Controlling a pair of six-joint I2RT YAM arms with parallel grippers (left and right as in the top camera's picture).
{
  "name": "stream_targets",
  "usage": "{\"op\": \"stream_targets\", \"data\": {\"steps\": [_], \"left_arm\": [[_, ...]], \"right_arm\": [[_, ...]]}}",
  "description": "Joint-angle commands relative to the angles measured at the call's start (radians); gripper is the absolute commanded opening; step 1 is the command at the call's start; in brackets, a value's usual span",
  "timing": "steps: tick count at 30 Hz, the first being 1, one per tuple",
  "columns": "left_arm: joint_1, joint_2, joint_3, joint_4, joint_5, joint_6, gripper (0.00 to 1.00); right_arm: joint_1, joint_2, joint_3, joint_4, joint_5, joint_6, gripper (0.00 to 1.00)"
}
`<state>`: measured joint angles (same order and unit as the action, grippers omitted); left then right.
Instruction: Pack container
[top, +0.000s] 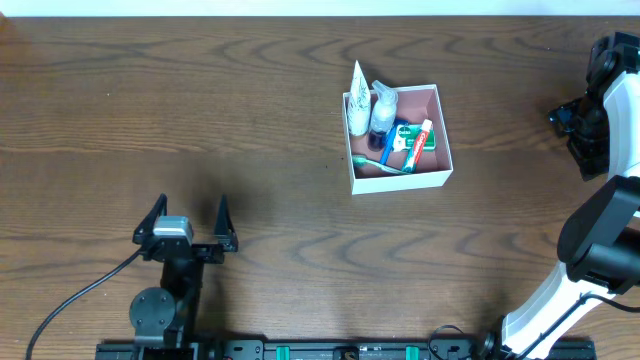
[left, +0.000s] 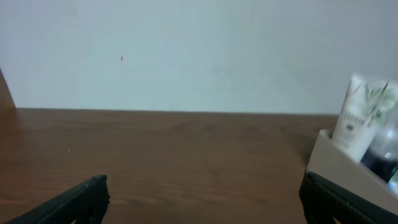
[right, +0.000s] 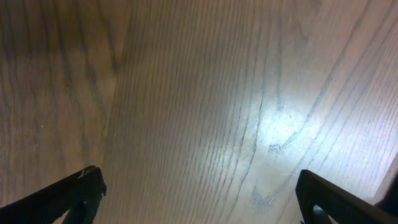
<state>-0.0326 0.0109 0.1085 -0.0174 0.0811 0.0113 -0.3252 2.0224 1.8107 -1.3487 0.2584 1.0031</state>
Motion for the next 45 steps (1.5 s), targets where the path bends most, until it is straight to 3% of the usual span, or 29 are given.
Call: {"op": "stream_targets", "data": {"steps": [1,45], "left_arm": [[0.034,-0.009,-0.028,0.007,0.035,0.060,0.98],[0.084,-0.007,-0.105,-0.041,0.043,0.067,0.98]], "right_arm": [[-0.002,0.005,0.005,-0.002,0.014,0.013,0.99],[-0.002,0.005,0.005,-0.001,0.014,0.013,0.99]]}}
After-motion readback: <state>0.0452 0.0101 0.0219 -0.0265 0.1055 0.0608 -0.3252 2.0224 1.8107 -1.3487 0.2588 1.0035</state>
